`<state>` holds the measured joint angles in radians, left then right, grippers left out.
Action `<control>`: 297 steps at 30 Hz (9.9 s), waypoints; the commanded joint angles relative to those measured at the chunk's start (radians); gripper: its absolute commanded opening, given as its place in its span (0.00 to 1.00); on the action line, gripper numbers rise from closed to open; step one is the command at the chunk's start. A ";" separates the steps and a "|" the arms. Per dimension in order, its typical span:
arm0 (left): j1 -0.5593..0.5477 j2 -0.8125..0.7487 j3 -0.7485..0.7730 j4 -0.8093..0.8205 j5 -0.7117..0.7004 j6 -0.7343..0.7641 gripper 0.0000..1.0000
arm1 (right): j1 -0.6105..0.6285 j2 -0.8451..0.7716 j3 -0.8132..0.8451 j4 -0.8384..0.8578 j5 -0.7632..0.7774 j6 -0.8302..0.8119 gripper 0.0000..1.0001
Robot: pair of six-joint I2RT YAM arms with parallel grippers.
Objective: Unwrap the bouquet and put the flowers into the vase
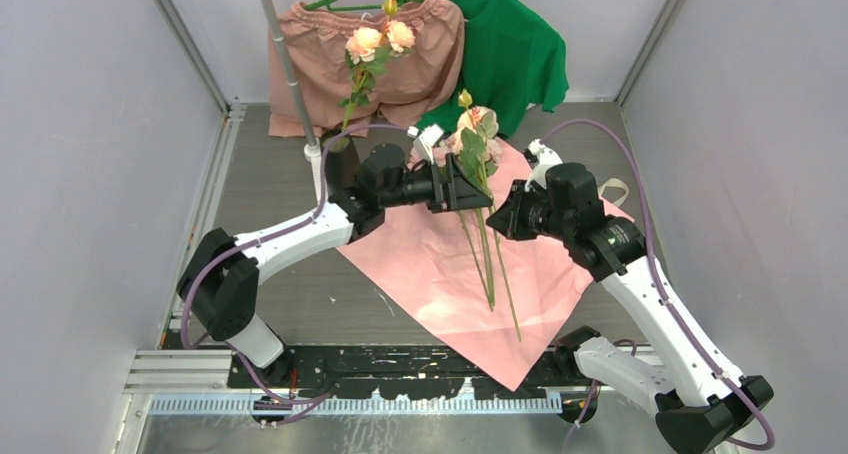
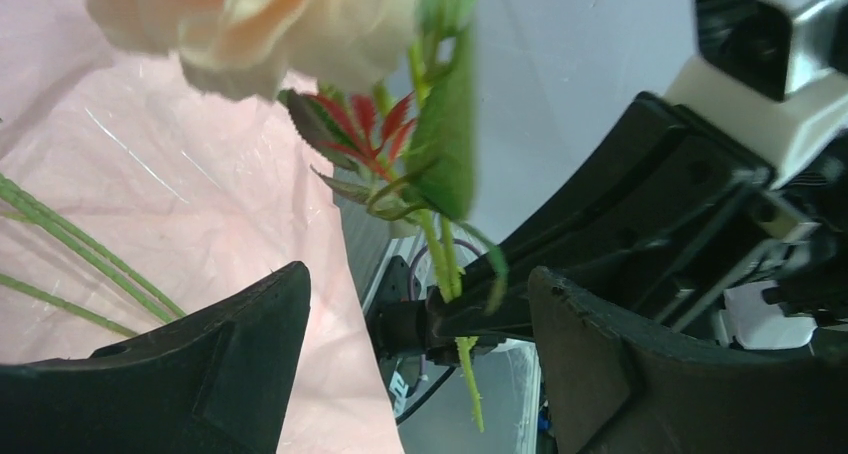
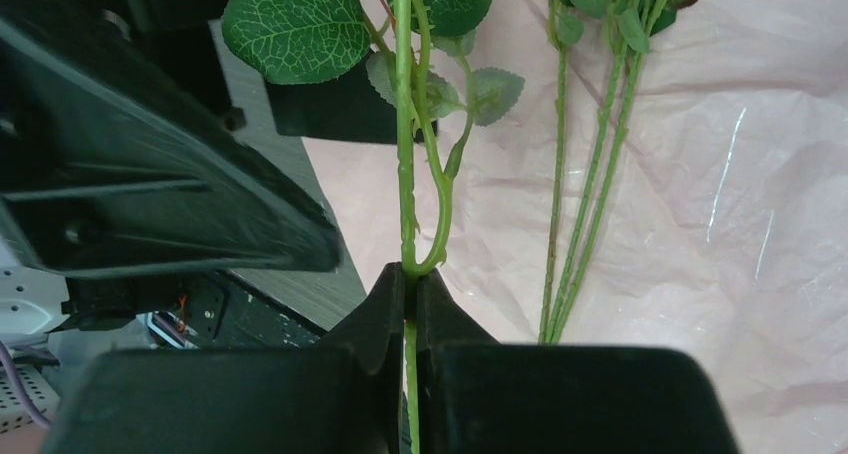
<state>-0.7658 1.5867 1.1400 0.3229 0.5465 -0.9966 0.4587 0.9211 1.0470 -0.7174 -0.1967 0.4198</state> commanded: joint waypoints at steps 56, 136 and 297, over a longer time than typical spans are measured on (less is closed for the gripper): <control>0.023 -0.627 0.145 -0.343 -1.217 0.978 0.00 | 0.040 -0.086 -0.026 0.115 0.187 -0.069 0.52; 0.479 -0.030 0.382 -0.579 -0.922 0.721 0.66 | 0.039 -0.007 -0.039 0.141 0.210 -0.101 0.52; 0.019 -0.451 0.041 -0.253 -0.722 0.646 0.00 | 0.361 -0.057 0.250 -0.031 0.442 -0.081 0.53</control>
<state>-0.7521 1.2156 1.1633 0.0143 0.1040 -0.5560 0.8165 0.8944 1.2861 -0.7609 0.1501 0.3790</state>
